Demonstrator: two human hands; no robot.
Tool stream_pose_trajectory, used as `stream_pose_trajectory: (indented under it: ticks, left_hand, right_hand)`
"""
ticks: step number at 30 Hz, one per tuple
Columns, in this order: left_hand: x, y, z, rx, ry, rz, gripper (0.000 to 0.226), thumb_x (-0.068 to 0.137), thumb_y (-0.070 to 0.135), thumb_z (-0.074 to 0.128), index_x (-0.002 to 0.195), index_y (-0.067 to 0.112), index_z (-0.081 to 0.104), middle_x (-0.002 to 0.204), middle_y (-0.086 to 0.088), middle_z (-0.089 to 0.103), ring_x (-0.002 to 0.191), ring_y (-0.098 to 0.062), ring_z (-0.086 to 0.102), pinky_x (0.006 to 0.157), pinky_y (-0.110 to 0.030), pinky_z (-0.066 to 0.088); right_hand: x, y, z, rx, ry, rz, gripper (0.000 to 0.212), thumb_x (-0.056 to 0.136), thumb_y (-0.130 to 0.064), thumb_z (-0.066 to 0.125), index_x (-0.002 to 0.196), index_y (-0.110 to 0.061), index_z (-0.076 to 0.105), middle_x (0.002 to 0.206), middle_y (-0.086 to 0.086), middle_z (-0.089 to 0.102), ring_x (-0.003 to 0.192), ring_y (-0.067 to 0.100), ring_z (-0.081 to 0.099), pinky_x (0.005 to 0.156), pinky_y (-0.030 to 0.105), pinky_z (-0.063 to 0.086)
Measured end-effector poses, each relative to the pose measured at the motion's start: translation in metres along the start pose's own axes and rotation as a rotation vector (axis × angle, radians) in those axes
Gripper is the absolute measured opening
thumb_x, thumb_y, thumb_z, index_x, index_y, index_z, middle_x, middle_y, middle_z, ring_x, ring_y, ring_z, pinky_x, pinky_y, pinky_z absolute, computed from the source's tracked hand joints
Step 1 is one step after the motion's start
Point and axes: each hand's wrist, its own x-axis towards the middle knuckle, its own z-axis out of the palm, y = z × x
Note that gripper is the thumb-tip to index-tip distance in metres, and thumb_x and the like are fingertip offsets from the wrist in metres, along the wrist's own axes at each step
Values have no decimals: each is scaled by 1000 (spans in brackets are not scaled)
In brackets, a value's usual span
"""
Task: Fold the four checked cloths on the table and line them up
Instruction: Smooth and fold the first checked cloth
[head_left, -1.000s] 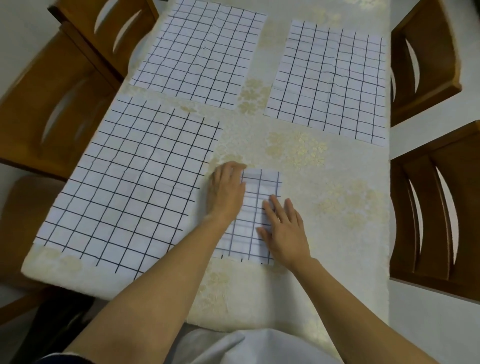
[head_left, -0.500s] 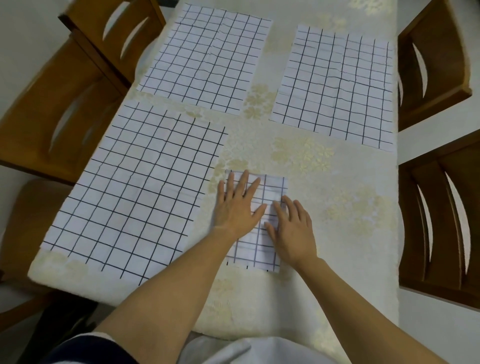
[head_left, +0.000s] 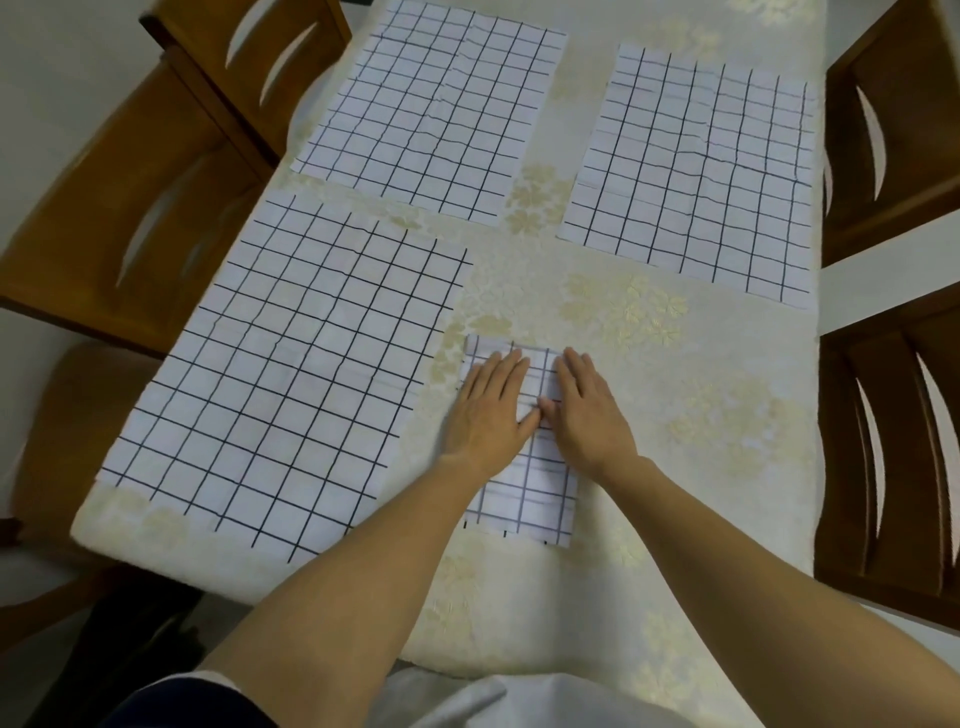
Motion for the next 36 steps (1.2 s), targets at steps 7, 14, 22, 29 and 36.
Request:
stream_pose_trajectory:
  ticks: [7, 14, 22, 29, 36]
  left_hand:
    - [-6, -16, 4, 168, -4, -129, 78, 100, 69, 3, 160, 25, -17, 168, 1, -22, 154, -22, -22, 126, -49, -4]
    - [-19, -5, -6, 208, 76, 34, 70, 108, 42, 22, 161, 10, -9, 170, -8, -13, 156, -28, -16, 127, -45, -6]
    - [-34, 23, 11, 20, -51, 183, 59, 110, 34, 30, 164, 23, 10, 171, 2, 4, 157, -18, -2, 126, -33, -7]
    - [-16, 42, 5, 79, -116, 274, 56, 111, 31, 29, 163, 21, 10, 171, 1, 5, 158, -20, -1, 128, -36, 0]
    - [18, 53, -4, 126, -207, 222, 57, 112, 36, 24, 164, 24, 4, 171, 6, -3, 157, -19, -4, 128, -43, 0]
  right_hand:
    - [-5, 18, -1, -65, -24, -3, 75, 107, -51, 25, 160, -7, -3, 168, 7, -12, 155, 20, -11, 124, 31, -7]
    - [-17, 13, -3, -75, 47, 34, 64, 109, -37, 25, 160, -9, -3, 167, 10, -13, 154, 27, -14, 125, 39, -7]
    - [-69, 24, 22, -107, -19, -4, 74, 98, -60, 4, 161, -21, 2, 164, -7, -13, 155, 24, -12, 125, 39, -9]
    - [-96, 30, 24, -167, -49, 13, 79, 96, -70, 7, 160, -28, -8, 165, 7, -20, 152, 29, -20, 120, 36, -17]
    - [-126, 25, 37, -145, -20, 13, 76, 98, -68, 10, 161, -28, -5, 166, 9, -19, 152, 30, -22, 123, 41, -13]
